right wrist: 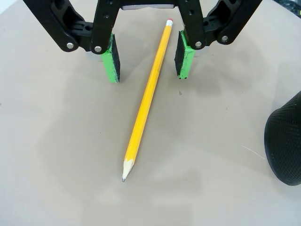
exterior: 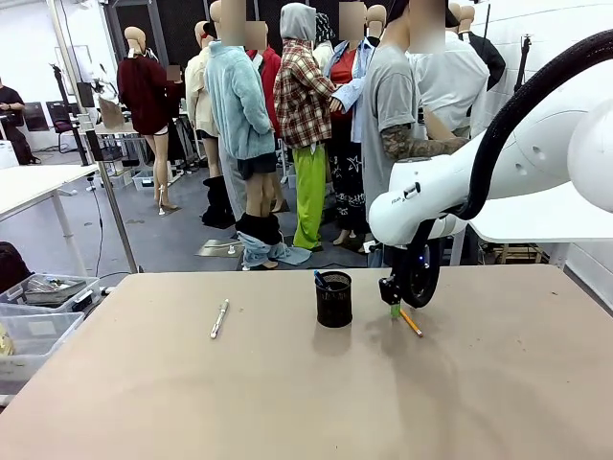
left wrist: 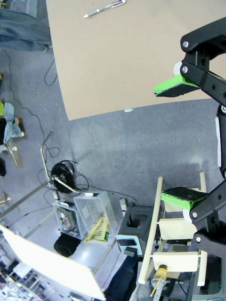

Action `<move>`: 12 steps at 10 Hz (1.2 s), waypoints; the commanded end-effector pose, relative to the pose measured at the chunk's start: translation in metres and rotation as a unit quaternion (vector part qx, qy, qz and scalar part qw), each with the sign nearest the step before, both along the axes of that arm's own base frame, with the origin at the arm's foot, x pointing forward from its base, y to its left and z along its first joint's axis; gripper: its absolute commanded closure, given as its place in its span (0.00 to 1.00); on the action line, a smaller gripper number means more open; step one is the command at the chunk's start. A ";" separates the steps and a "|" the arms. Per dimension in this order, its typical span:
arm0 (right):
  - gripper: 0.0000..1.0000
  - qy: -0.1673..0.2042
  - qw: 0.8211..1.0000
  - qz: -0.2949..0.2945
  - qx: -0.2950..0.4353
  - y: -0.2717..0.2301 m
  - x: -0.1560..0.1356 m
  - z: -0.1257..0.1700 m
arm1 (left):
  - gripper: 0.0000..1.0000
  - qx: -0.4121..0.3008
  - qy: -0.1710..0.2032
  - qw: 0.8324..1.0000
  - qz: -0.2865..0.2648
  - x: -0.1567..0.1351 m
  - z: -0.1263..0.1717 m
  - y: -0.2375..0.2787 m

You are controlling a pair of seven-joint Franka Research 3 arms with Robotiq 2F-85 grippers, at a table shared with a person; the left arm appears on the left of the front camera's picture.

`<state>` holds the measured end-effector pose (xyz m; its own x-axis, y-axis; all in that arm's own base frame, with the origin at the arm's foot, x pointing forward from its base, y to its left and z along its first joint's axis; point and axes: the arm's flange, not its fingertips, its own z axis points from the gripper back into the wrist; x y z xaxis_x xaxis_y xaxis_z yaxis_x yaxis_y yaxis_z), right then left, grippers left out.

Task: Place the pens into the pen holder.
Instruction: Pick up a writing instrument from the table and place it into the Pen holder.

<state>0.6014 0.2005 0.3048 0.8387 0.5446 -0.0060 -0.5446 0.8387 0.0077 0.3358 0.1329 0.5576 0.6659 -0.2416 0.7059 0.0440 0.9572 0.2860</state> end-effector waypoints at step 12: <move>1.00 -0.008 0.996 0.053 0.075 -0.014 -0.006 0.004 | 0.00 0.010 -0.004 1.000 0.000 0.001 -0.001 0.002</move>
<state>0.6027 0.2021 0.3062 0.8099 0.5860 0.0273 -0.5866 0.8088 0.0412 0.3357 0.1329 0.5576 0.6659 -0.2415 0.7059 0.0440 0.9572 0.2860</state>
